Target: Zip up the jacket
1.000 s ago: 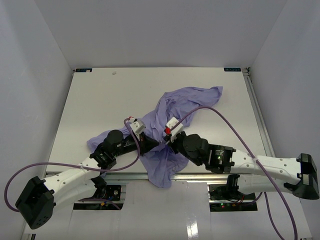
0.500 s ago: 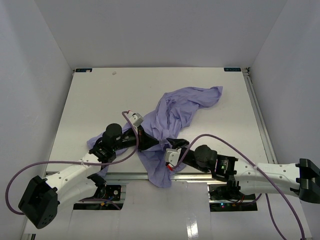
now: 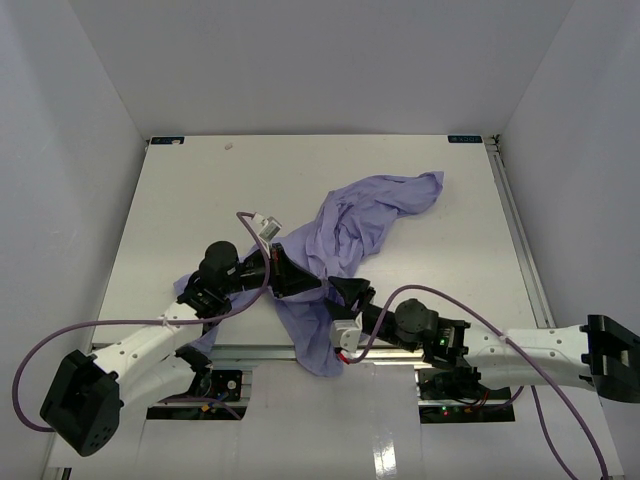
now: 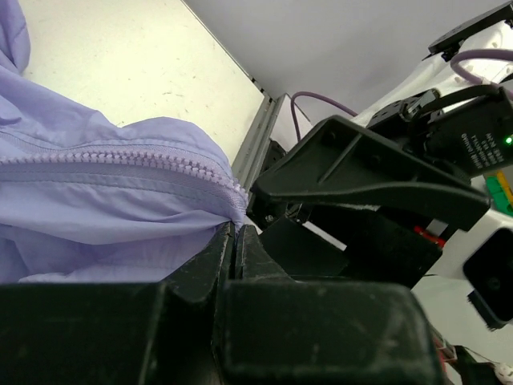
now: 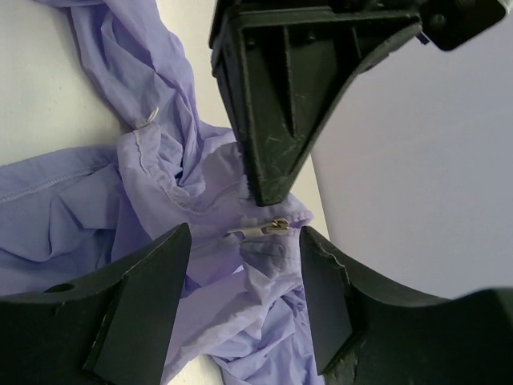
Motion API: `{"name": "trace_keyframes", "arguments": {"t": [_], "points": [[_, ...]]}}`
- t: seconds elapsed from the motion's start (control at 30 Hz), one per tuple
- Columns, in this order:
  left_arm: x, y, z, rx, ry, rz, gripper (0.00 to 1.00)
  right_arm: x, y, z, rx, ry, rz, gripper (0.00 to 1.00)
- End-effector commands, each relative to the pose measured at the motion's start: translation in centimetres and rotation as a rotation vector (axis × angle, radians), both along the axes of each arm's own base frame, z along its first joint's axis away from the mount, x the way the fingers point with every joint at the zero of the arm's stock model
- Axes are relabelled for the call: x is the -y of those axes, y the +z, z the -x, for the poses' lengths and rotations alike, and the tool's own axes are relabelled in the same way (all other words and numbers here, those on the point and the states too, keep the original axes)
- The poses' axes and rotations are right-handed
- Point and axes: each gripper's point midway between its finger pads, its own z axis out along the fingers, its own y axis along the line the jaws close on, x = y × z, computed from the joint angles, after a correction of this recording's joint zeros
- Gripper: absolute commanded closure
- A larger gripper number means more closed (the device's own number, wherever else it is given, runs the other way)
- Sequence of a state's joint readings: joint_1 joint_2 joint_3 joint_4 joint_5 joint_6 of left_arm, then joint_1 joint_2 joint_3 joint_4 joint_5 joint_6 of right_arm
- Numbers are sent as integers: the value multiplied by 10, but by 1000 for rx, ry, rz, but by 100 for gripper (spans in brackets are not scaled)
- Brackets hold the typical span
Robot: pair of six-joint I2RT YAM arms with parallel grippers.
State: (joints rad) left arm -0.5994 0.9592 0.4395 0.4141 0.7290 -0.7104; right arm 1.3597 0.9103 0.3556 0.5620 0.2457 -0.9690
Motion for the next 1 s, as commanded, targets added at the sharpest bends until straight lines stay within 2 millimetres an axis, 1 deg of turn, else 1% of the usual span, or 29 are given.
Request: {"name": "trace_keyframes", "arguments": {"t": [0.0,0.23,0.37,0.5,0.7,0.8,0.97], "points": [[2,23,0,-7,-28,53,100,0,25,5,98,-31,-97,38],[-1,25,-1,-11,-12,60,100,4,29,6,167,-96,-139,39],[-2,26,-1,-14,-8,63,100,3,24,4,166,-117,-130,39],[-3,24,-1,-14,-6,65,100,7,31,0,188,-146,-169,39],[-3,22,-1,-16,-6,71,100,1,27,0,183,-142,-151,41],[-3,22,-1,-14,-4,76,100,-2,21,1,171,-132,-133,43],[-3,21,0,-16,-9,79,100,-4,21,0,172,-136,-134,46]]}}
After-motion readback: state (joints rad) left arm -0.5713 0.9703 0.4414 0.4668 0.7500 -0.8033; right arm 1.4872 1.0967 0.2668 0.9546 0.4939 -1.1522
